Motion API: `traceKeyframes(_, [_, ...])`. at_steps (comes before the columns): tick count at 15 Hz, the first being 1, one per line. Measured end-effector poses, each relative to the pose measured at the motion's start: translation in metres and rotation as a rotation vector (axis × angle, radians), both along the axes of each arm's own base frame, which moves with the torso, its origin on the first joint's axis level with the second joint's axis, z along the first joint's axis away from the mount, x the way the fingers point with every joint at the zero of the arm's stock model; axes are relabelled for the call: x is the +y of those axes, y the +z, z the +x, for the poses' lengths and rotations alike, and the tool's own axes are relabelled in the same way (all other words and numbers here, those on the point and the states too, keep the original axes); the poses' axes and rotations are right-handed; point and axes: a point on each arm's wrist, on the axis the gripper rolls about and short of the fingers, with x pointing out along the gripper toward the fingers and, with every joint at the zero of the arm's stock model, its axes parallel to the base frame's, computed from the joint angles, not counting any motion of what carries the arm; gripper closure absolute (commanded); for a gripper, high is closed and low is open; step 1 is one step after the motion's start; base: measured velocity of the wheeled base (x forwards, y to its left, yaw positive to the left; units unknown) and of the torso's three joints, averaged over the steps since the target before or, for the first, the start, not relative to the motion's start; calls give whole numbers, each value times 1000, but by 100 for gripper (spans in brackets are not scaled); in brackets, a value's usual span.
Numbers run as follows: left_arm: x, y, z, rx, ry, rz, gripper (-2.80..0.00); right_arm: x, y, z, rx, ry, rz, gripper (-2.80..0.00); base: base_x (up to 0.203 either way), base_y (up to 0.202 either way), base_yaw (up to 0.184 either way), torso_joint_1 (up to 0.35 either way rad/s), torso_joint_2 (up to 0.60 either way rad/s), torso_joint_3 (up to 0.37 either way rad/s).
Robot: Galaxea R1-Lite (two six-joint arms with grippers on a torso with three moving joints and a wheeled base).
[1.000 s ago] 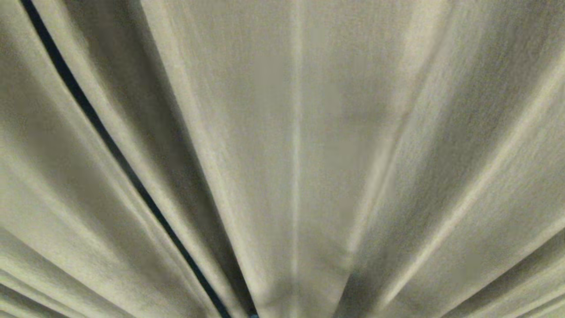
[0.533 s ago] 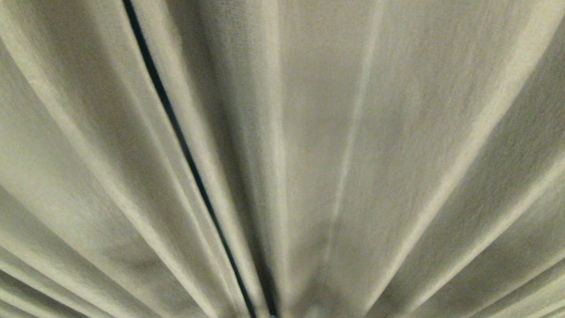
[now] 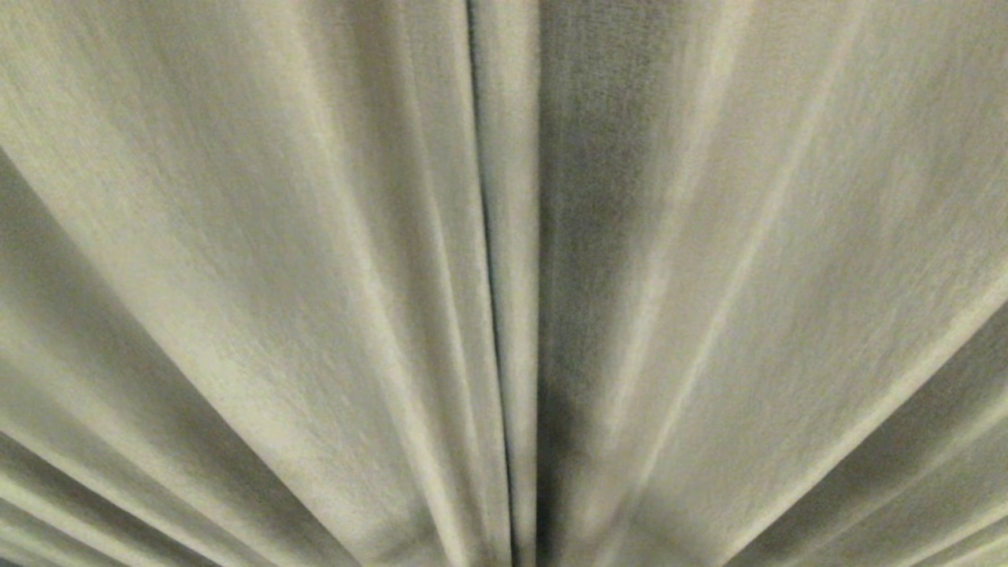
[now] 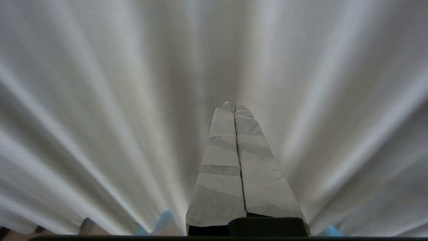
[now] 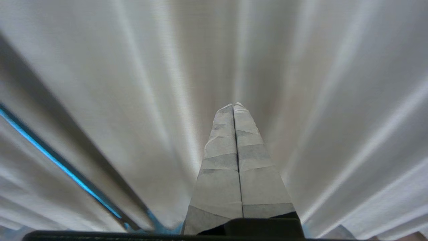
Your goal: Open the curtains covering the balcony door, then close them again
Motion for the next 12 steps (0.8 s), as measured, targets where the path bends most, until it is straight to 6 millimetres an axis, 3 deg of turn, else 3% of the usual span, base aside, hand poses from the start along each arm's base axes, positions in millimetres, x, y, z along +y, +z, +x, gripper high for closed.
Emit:
traceKeyframes(5, [0,0,0,0,-1,0,0,0,0,0,0,-1,0,0,0,163,1,0,3,1])
traceKeyframes(12, [0,0,0,1,1,1,0,0,0,0,-1,0,0,0,0,0,0,0,0,0])
